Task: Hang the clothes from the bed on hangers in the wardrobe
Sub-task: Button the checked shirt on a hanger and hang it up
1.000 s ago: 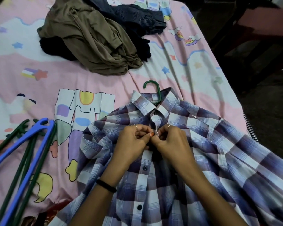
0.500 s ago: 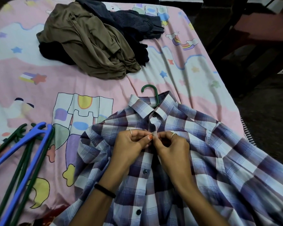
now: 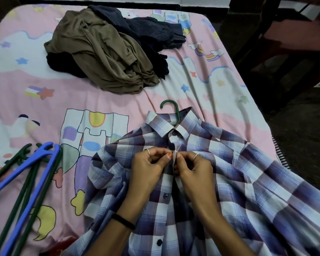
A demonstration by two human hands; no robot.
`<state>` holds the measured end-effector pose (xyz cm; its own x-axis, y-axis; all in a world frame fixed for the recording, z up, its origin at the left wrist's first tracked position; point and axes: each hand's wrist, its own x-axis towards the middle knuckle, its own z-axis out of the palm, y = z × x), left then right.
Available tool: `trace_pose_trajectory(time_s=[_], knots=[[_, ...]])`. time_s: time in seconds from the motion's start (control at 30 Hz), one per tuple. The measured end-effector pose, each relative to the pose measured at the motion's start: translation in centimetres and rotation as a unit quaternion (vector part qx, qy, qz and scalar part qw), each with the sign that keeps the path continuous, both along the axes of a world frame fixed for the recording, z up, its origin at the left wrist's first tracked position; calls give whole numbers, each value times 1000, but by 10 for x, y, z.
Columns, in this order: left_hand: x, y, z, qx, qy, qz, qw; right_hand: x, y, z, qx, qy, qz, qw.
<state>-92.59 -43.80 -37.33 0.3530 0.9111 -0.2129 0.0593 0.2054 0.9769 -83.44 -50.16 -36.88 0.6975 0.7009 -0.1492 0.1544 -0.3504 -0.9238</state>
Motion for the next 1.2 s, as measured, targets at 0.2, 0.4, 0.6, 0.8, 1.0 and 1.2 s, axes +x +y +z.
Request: trace_pose_trajectory(time_s=[0.2,0.4,0.6,0.8,1.0,1.2], knots=[[-1,3,-6,-12,17,-1,1000,2,3,1,-21,-4,24,999],[1,3,-10,-50,-2,13,999,3,11,5,-33,-62,56,996],[3,0,-2,-68,-56,20,996,0,11,4,-11,-148,81,986],[5,0,-8,-52,-27,49,997,-7,2,-13,73,-226,66,969],[9,-2,-10,-101,-70,75,990,-6,-1,-20,124,-221,59,966],[10,-2,-10,-131,-107,82,982,-3,4,-9,108,109,22,988]])
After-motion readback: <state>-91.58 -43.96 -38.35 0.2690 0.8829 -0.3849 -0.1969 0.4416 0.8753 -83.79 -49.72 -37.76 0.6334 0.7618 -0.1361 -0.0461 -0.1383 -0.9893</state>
